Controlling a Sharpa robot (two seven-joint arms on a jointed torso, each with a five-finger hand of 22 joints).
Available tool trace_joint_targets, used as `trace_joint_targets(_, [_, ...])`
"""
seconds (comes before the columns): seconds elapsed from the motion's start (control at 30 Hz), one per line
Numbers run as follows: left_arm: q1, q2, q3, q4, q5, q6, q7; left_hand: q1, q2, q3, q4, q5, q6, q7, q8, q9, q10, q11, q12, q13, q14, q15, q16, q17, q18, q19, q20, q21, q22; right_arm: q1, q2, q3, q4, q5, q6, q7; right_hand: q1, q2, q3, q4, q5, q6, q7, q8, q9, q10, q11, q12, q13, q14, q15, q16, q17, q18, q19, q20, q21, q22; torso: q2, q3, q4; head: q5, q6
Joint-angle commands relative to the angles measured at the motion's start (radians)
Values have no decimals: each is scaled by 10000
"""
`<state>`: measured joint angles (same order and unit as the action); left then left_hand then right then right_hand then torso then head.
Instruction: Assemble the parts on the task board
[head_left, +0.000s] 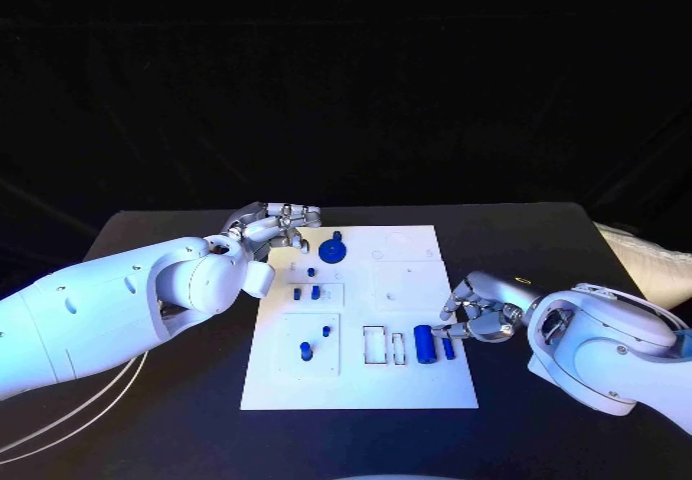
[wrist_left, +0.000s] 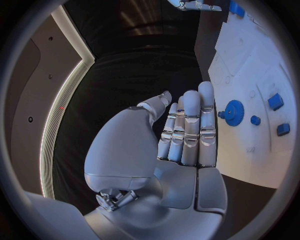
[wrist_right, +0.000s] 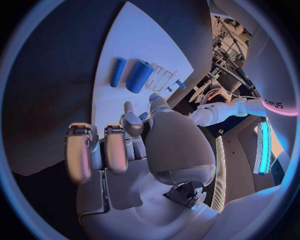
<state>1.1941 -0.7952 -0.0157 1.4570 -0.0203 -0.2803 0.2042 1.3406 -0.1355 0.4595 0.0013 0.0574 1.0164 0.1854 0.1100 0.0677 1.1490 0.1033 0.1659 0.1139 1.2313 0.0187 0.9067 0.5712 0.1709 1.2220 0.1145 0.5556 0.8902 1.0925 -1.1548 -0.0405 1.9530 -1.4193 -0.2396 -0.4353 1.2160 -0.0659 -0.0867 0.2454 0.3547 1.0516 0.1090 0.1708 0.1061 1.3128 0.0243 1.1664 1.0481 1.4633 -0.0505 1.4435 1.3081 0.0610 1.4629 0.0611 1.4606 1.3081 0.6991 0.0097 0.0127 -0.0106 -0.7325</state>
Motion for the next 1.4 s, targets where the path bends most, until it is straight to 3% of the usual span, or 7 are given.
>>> trace_joint_targets(0.03, [-12, 14, 5, 11, -35, 125, 59, 48, 77, -68, -11, 13, -59, -5, 3, 8, -70, 29, 62, 13, -79, 6, -6, -9, 122, 43, 42, -26, -10, -45, 140, -6, 7, -603, 509, -836, -79, -8, -248, 206, -162, -62, -18, 113, 41, 72, 20, 164, 266, 712, 40, 46, 586, -181, 215, 3, 45, 706, -3, -6, -9, -14, -11])
trace_joint_targets(0.13, [-21, 30, 5, 15, -35, 150, 54, 48, 77, -68, -11, 13, -59, -5, 3, 8, -70, 29, 62, 13, -79, 6, -6, -9, 122, 43, 42, -26, -10, -78, 305, -9, -31, -687, 618, -987, -143, 7, -401, 381, -382, -65, -21, 173, 70, 112, 17, 266, 447, 706, 41, 43, 580, -183, 213, 13, 51, 716, -6, -14, 9, -35, -19])
trace_joint_targets(0.47, [-41, 6, 5, 14, -35, 146, 52, 48, 77, -68, -11, 13, -59, -5, 3, 8, -70, 29, 62, 13, -79, 6, -6, -9, 122, 43, 42, -26, -10, -316, 763, -9, -290, -1121, 775, -1253, -123, 48, -451, 414, -447, -44, -30, 218, 91, 131, 10, 308, 526, 707, 37, 49, 588, -183, 213, 13, 55, 722, 14, -7, -17, 36, -39])
trace_joint_targets(0.57, [-61, 3, 4, 14, -35, 151, 49, 48, 77, -68, -11, 13, -59, -5, 3, 8, -70, 29, 62, 13, -79, 6, -6, -9, 122, 43, 42, -26, -10, -371, 905, -9, -384, -1247, 851, -1317, -122, 80, -460, 424, -458, -46, -31, 226, 95, 111, 10, 285, 509, 704, 37, 42, 578, -181, 208, 13, 50, 714, 9, -5, 11, 43, -36])
trace_joint_targets(1.03, [-97, -29, 4, 37, -36, 212, 57, 48, 77, -68, -11, 13, -59, -5, 3, 8, -70, 29, 62, 13, -79, 6, -6, -9, 122, 43, 42, -26, -10, -616, 1432, -9, -782, -1420, 902, -1436, 285, 458, -465, 336, -390, -53, -46, 346, 157, 43, -4, 207, 580, 688, 27, 10, 532, -176, 188, 9, 37, 699, 4, -22, -5, 146, -158])
trace_joint_targets(1.2, [-98, -41, 4, 38, -36, 218, 53, 48, 77, -68, -11, 13, -59, -5, 3, 8, -70, 29, 62, 13, -79, 6, -6, -9, 122, 43, 42, -26, -10, -652, 1475, -9, -837, -1350, 716, -1450, 507, 557, -464, 277, -302, -44, -54, 395, 182, 50, -13, 204, 645, 691, 21, 20, 550, -176, 186, 2, 39, 703, -5, -32, -6, 142, -164])
trace_joint_targets(1.4, [-99, -44, 4, 40, -36, 280, 53, 59, 74, -102, -15, 11, -66, -3, 9, 6, -88, 32, 87, 14, -86, 6, -3, -24, 120, 51, 41, -47, -28, -663, 1455, -8, -789, -1201, 20, -1412, 854, 980, -326, 223, -255, 96, -105, 519, 251, 202, -60, 360, 911, 701, -15, 47, 593, -180, 197, -27, 53, 731, -4, -24, 3, 152, -162])
